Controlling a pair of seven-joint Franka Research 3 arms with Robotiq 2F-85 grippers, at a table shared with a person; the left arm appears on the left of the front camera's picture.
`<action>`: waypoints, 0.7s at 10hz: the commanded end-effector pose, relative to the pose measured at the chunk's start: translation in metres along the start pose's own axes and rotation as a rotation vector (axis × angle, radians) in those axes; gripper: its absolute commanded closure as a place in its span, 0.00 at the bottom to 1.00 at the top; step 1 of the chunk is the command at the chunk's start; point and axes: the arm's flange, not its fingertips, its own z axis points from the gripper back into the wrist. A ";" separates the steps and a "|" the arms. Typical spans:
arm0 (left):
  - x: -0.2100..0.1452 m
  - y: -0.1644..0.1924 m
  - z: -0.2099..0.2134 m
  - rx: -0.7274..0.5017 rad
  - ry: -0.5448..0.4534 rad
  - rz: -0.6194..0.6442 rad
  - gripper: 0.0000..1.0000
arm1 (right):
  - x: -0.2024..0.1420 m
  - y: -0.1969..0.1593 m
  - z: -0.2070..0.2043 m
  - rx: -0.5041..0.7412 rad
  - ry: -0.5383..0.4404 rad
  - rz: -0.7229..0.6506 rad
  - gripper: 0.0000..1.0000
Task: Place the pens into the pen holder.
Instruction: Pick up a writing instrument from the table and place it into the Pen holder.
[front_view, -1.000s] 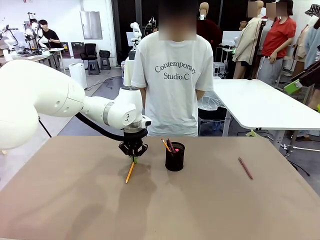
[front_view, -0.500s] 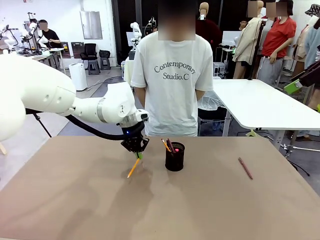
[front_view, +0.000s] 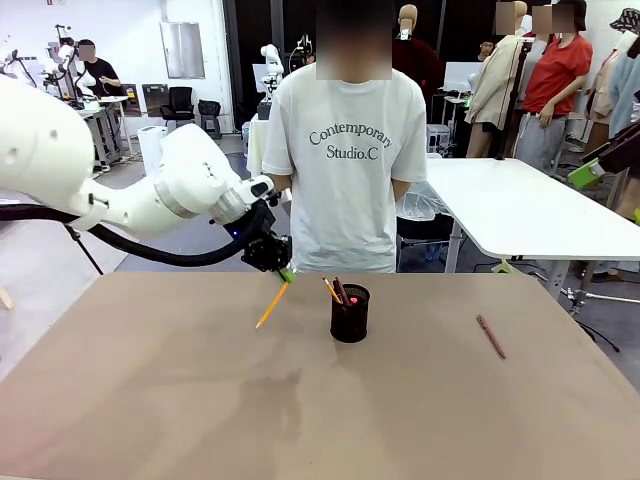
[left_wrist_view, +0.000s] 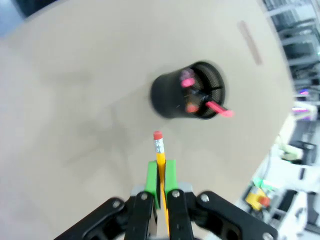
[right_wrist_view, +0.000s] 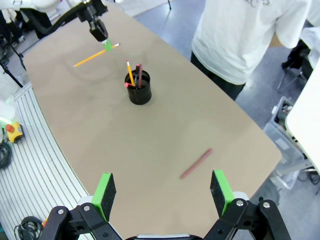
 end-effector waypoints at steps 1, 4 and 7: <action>-0.037 0.006 0.017 -0.166 -0.120 -0.196 1.00 | 0.001 0.000 0.001 0.002 -0.005 0.003 0.00; -0.049 0.006 0.027 -0.290 -0.362 -0.467 1.00 | 0.001 0.000 0.001 0.002 -0.005 0.003 0.00; -0.024 -0.003 0.029 -0.224 -0.382 -0.438 1.00 | 0.001 0.000 0.001 0.002 -0.005 0.003 0.00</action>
